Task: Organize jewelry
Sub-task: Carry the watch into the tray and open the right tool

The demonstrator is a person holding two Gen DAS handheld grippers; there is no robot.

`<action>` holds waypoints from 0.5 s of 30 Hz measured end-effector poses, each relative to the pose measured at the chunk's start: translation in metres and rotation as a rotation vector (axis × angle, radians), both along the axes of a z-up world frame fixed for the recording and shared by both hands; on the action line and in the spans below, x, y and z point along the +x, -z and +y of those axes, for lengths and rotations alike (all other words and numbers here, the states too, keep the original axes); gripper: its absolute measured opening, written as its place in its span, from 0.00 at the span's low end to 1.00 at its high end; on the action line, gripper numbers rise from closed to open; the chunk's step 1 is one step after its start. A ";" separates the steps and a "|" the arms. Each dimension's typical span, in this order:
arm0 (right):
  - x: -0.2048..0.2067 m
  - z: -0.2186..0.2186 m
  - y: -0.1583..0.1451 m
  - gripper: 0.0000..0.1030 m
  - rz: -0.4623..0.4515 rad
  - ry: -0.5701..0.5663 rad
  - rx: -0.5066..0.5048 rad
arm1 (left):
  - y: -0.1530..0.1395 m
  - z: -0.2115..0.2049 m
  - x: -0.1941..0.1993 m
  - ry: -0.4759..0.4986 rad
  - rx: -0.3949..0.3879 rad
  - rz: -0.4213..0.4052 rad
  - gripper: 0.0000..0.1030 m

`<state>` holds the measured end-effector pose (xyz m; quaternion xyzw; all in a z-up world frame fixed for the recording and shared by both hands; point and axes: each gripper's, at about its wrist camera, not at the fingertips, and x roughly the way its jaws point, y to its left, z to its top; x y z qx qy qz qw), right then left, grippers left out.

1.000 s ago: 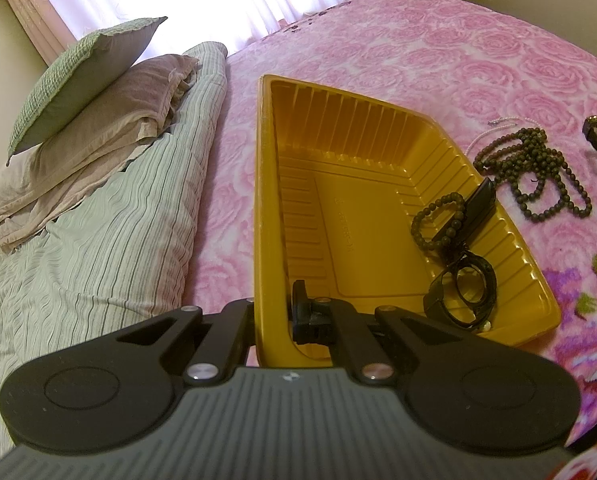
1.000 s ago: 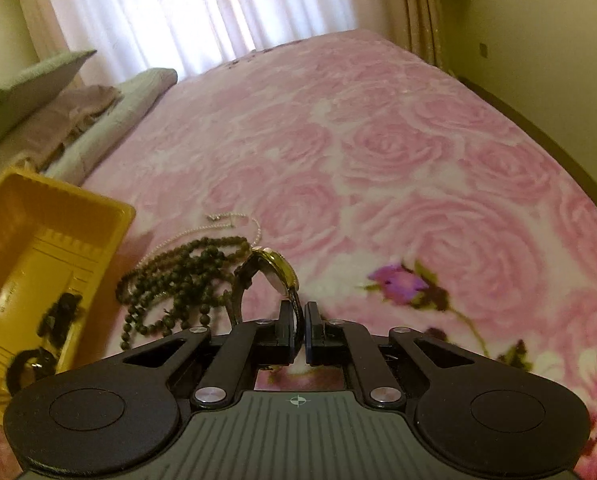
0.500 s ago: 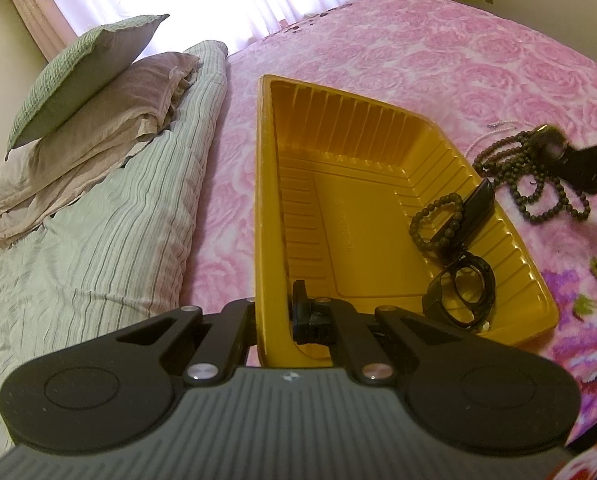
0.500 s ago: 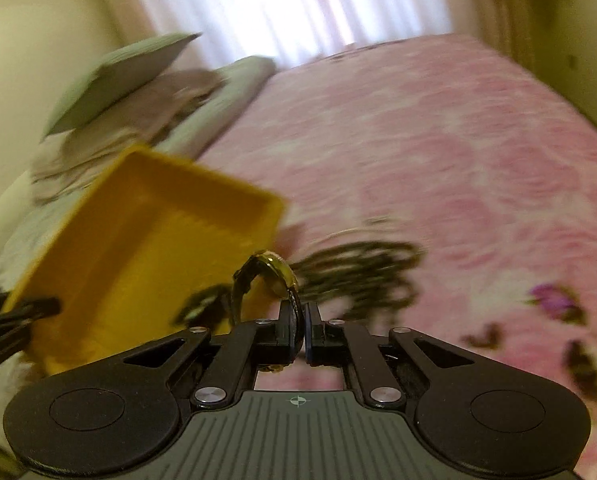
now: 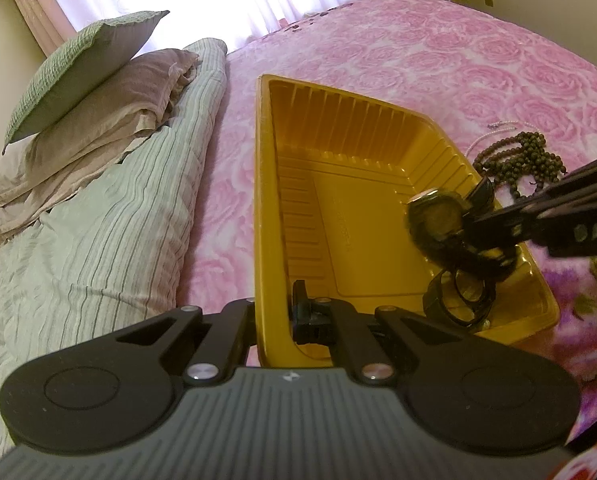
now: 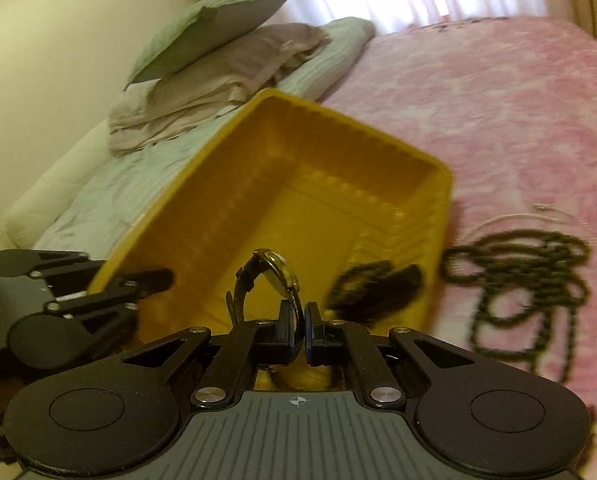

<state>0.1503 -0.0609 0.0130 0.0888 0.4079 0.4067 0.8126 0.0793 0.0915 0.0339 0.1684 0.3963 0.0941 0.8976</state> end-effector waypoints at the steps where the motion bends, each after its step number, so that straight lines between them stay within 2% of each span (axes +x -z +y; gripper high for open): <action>1: 0.000 0.004 0.001 0.05 0.005 -0.011 0.004 | 0.000 0.000 0.000 0.000 -0.001 0.001 0.02; 7: 0.002 0.014 0.013 0.05 0.062 -0.046 0.016 | 0.000 0.000 0.000 0.000 -0.003 0.003 0.03; 15: 0.004 0.017 0.023 0.07 0.084 -0.064 0.034 | 0.000 0.000 0.000 -0.002 -0.001 0.008 0.03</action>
